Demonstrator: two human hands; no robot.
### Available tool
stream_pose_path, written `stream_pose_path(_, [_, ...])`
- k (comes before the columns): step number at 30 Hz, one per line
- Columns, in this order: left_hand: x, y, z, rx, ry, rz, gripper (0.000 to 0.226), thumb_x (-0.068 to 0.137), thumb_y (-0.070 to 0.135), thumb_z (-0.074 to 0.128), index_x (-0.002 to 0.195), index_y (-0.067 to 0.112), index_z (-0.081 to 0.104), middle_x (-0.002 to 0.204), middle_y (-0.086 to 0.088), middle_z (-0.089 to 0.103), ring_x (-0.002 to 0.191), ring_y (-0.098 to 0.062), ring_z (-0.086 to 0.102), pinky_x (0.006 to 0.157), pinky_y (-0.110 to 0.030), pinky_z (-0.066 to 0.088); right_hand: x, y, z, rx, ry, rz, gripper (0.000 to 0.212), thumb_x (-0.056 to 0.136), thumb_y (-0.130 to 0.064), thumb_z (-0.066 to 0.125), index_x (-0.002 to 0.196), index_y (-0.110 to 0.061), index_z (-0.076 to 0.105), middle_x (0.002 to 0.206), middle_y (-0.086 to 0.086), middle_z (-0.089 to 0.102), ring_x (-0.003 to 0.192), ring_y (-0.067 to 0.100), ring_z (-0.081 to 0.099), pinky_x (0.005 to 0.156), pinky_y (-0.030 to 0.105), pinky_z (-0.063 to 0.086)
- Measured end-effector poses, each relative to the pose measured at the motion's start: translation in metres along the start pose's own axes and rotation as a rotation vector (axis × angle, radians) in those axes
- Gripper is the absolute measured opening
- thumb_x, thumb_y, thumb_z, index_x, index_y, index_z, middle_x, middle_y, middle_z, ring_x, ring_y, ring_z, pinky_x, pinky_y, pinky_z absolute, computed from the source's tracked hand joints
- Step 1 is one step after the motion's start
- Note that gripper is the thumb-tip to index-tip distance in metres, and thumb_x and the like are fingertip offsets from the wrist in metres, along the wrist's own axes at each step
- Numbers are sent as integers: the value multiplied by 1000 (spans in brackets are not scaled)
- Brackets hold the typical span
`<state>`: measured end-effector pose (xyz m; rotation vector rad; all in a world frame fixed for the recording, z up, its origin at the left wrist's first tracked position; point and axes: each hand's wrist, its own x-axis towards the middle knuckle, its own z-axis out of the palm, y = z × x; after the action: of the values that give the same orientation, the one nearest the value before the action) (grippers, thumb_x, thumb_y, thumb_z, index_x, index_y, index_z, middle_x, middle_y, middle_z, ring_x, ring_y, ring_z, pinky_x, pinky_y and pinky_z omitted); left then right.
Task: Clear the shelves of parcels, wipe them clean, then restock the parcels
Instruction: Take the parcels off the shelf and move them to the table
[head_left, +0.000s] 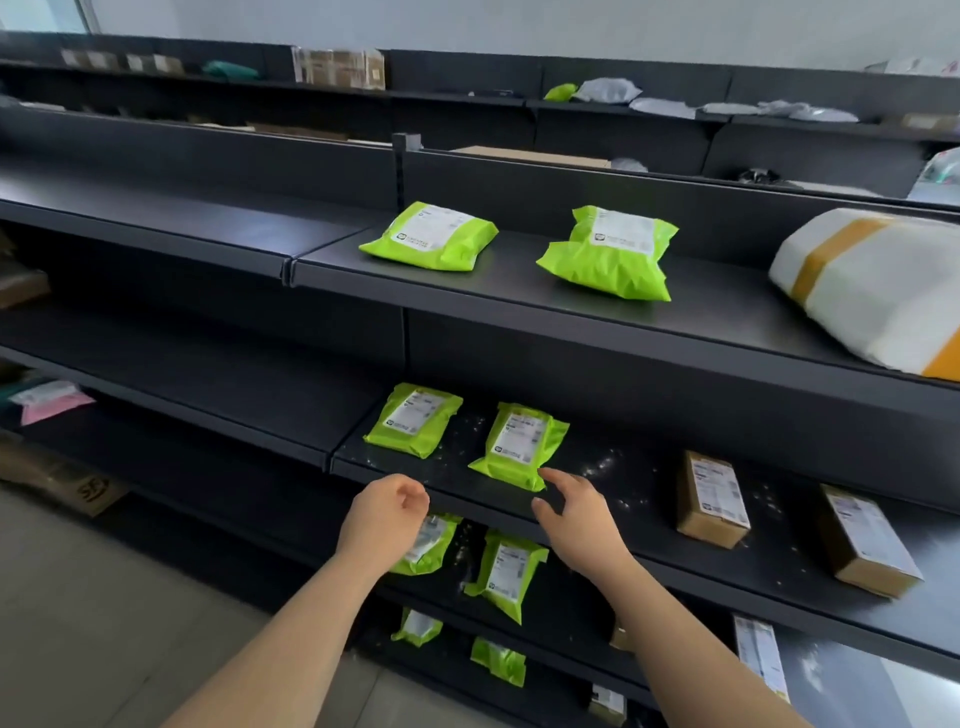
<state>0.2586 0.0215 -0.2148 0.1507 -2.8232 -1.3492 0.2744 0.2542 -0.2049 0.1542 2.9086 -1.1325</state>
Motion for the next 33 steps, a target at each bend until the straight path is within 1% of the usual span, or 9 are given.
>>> stream_pose_path(3, [34, -1, 4, -11, -11, -15, 18, 95, 30, 55, 107, 22, 65, 103, 7, 64, 96, -10, 59, 81, -26, 47, 38, -4, 7, -10, -8, 11, 49, 97, -31, 51, 145, -28, 41, 151, 5, 35, 138, 28, 33, 110, 47, 35])
stream_pose_path(7, [78, -1, 10, -18, -22, -8, 20, 94, 29, 56, 110, 20, 63, 103, 7, 62, 94, -9, 57, 79, -23, 44, 85, -6, 14, -23, -13, 23, 48, 97, -31, 51, 144, -30, 41, 150, 5, 33, 135, 29, 35, 109, 47, 35])
stream_pose_path(13, [130, -16, 23, 34, -37, 11, 22, 92, 27, 58, 111, 17, 64, 114, 2, 64, 103, -12, 59, 82, -24, 45, 133, 3, 34, -62, -21, 117, 51, 97, -32, 51, 146, -34, 36, 156, 10, 20, 143, 34, 16, 114, 51, 27])
stream_pose_path(17, [167, -30, 26, 106, -57, 5, 31, 90, 29, 61, 119, 19, 62, 120, 0, 60, 109, -18, 58, 86, -29, 47, 157, 8, 53, -101, -28, 199, 55, 96, -36, 51, 148, -36, 32, 158, 12, 14, 144, 37, 14, 114, 51, 26])
stream_pose_path(20, [195, -42, 29, 187, -86, 11, 41, 89, 33, 63, 127, 21, 57, 127, -4, 53, 110, -24, 56, 91, -34, 48, 172, 10, 70, -145, -6, 258, 59, 95, -39, 52, 149, -38, 28, 159, 14, 9, 145, 37, 12, 116, 50, 24])
stream_pose_path(25, [236, -63, 41, 350, -110, 56, 56, 85, 48, 63, 135, 27, 45, 140, -6, 39, 126, -28, 39, 101, -39, 40, 189, 13, 97, -202, 68, 364, 69, 93, -48, 53, 152, -39, 18, 160, 15, 2, 146, 36, 7, 116, 50, 17])
stream_pose_path(29, [273, -82, 54, 563, -211, 39, 88, 77, 70, 57, 148, 34, 19, 155, -14, 13, 141, -36, 18, 112, -51, 26, 205, 13, 115, -230, 135, 439, 76, 91, -54, 54, 153, -39, 13, 160, 16, -1, 147, 36, 4, 117, 48, 13])
stream_pose_path(31, [288, -89, 63, 625, -251, 21, 102, 70, 79, 54, 149, 37, 8, 156, -16, 2, 143, -40, 8, 113, -57, 20, 212, 15, 123, -241, 161, 464, 79, 90, -57, 54, 153, -39, 11, 160, 16, -2, 147, 35, 3, 117, 48, 11])
stream_pose_path(33, [300, -93, 71, 640, -266, 11, 109, 64, 84, 54, 148, 39, 3, 155, -18, -5, 142, -43, 4, 111, -61, 17, 220, 17, 131, -257, 176, 481, 81, 88, -60, 54, 153, -40, 9, 160, 16, -2, 147, 35, 2, 118, 47, 11])
